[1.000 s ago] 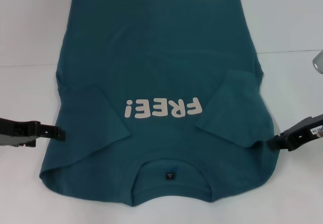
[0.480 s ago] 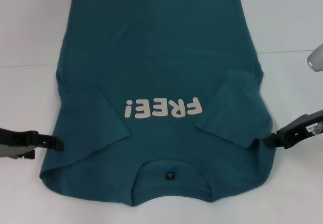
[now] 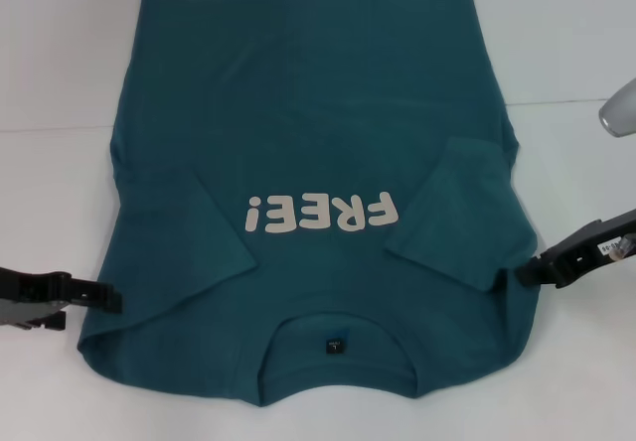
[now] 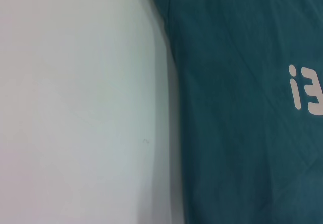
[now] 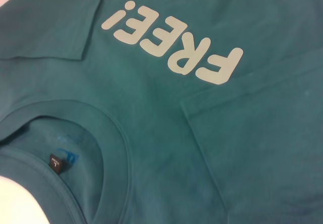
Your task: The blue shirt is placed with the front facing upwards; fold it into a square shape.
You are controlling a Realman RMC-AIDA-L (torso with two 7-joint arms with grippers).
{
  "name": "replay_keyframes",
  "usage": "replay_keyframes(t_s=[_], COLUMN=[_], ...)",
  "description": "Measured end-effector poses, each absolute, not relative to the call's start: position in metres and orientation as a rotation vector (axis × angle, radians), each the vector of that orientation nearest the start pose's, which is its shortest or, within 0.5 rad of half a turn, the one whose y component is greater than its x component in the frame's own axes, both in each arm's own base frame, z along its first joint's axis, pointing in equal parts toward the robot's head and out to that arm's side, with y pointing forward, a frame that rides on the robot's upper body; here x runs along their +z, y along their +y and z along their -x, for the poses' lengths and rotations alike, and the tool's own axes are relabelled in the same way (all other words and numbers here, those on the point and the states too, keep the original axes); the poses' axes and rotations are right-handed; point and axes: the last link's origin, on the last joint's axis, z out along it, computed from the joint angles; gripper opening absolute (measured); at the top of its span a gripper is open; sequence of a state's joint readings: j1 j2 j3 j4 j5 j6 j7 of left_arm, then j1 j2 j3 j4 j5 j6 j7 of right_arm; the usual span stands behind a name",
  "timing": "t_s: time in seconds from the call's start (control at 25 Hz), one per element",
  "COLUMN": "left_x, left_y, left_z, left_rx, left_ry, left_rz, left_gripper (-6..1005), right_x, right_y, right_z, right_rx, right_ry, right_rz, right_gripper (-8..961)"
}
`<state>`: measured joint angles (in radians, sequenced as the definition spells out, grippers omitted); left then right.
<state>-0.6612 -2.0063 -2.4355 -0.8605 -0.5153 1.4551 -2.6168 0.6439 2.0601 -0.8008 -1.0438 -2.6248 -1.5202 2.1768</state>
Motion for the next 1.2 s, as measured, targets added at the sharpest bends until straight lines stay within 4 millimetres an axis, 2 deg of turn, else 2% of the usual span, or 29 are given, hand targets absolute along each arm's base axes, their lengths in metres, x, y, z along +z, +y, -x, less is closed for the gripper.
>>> replay_keyframes(t_s=[0.68, 1.2], left_x=[0.0447, 0.0425], left_y=[0.3651, 0.3679], left_z=[0.2976, 0.2925], left_rx=[0.034, 0.036], left_ry=[-1.854, -1.842], left_rz=[2.089, 2.106], left_gripper=[908, 904], right_x=[0.0487, 0.0465], right_y=[0.3727, 0.3724], right_z=[-0.2653, -0.2679], right_rx=[-0.190, -0.192], right_ry=[1.141, 1.145], right_rz=[2.504, 2.505], right_gripper=[37, 37])
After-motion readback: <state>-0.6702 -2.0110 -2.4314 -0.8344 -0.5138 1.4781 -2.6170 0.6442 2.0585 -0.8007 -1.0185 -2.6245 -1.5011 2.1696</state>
